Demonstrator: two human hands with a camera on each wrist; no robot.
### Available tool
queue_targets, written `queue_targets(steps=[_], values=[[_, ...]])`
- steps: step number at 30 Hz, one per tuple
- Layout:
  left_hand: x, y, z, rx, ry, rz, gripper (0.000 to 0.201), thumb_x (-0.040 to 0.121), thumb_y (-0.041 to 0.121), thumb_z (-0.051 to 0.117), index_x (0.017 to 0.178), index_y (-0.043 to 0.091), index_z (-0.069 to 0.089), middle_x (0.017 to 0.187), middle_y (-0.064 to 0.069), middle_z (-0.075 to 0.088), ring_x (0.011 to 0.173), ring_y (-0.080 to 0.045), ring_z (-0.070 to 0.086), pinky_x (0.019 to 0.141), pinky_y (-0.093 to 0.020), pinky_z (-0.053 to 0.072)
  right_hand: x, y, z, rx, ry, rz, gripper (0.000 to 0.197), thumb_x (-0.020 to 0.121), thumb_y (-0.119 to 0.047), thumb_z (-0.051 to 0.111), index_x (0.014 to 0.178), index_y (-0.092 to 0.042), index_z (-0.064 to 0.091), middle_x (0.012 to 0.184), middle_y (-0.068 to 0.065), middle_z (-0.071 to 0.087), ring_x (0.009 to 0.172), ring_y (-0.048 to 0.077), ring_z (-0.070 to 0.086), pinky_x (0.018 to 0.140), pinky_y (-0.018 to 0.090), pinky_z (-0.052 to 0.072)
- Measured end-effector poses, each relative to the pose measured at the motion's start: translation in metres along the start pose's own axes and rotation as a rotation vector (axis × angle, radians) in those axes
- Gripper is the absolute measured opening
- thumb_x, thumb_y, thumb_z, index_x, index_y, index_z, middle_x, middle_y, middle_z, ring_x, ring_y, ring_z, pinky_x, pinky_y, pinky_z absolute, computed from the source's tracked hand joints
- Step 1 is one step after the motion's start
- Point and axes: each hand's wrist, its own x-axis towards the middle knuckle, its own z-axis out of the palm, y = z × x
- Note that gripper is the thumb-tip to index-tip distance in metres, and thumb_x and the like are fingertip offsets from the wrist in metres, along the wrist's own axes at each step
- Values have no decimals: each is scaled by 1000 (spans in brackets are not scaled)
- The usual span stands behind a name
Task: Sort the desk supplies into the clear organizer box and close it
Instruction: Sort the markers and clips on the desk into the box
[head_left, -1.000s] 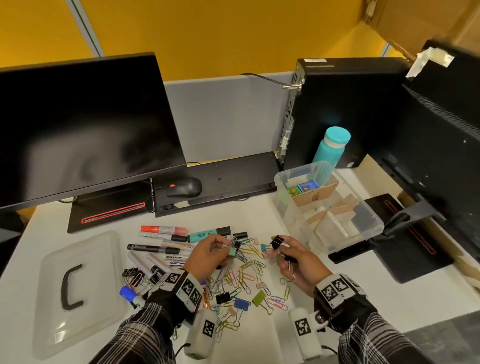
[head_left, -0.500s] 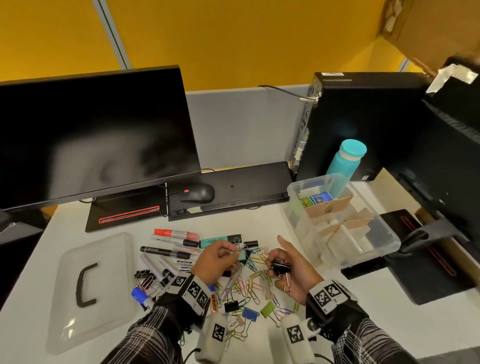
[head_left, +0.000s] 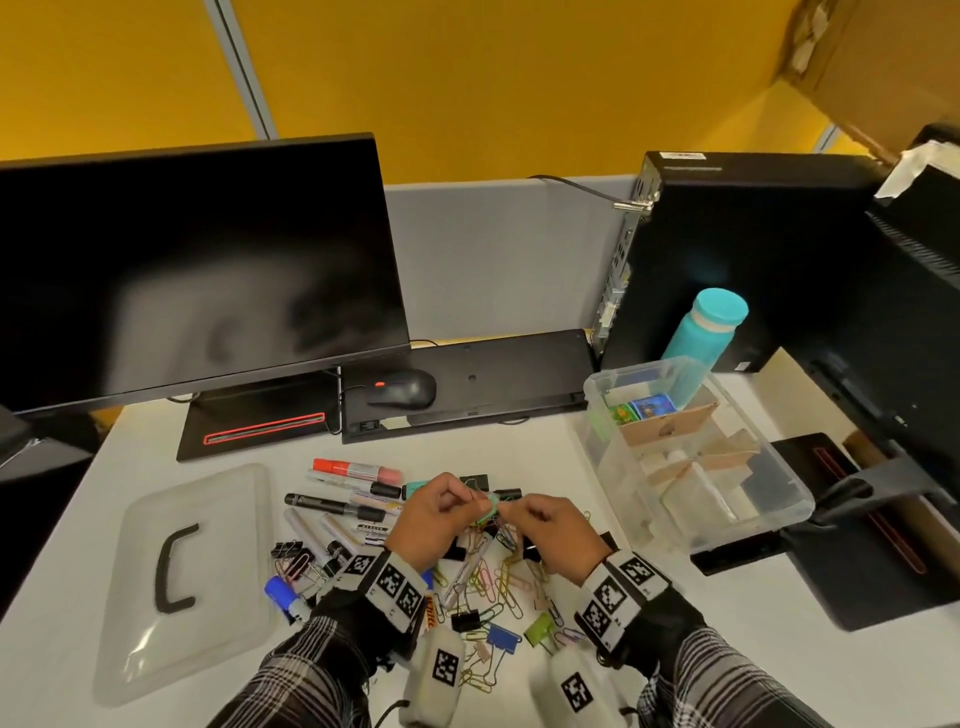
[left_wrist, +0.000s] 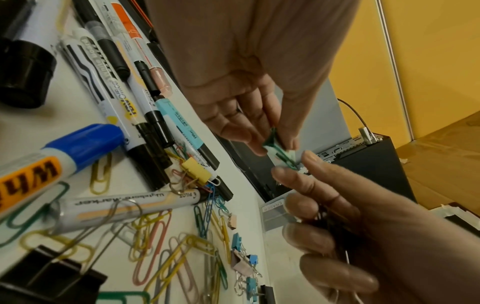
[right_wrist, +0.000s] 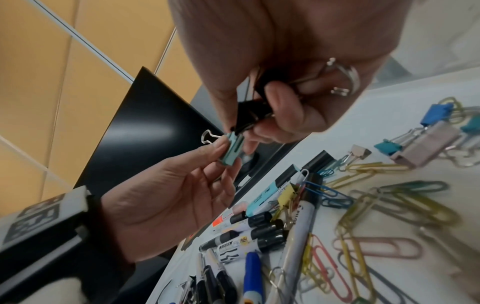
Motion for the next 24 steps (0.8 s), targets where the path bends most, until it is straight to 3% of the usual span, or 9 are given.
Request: queue_targets(steps=[2,5,14,16,19,22,24], values=[[1,-3,1,8,-7,17,15,79,-3,70,81,-1,54,84,-8,73,79,-15,70,73,-23,55,7,1,1,-11,6,3,26,94,-28,53,81,-14,71,63,-8,59,58,2,51,58,14,39],[3,-5,-1,59,-45,31,19,78,0,72,82,-2,54,90,-8,74,87,-20,70,77,-28,56,11,3,0,-20,5,20,32,95,-18,49,69,-22,67,58,-10,59,52,-3,52,53,10,38],[6,-7,1,133,-37,31,25,79,5,73,85,-8,53,93,-15,72,85,-25,68,80,-36,54,13,3,5,-17,54,16,36,91,-14,51,59,-22,65,61,-2,59,58,12,49,60,24,39],[6,-8,1,119,-21,31,25,79,4,73,84,-10,52,94,-16,72,89,-29,68,82,-38,54,12,0,4,-13,40,42,36,90,-13,51,58,-22,64,60,-4,58,57,12,48,56,23,39],[6,-7,2,79,3,16,23,79,1,72,84,-11,53,93,-17,72,86,-29,68,76,-36,56,8,-4,5,99,4,162,33,89,-14,51,60,-17,65,56,0,51,49,16,40,38,18,30],[3,-7,4,55,7,-6,18,79,1,72,81,-4,55,89,-13,73,76,-21,67,64,-29,56,6,-3,7,222,-32,250,33,89,-14,49,61,-14,66,56,1,52,46,18,38,37,15,26],[2,-9,3,60,7,-18,20,79,3,72,77,1,53,89,-12,73,77,-20,67,65,-30,55,5,-2,9,232,-46,258,34,90,-14,48,62,-14,67,55,3,53,43,18,38,37,16,26]])
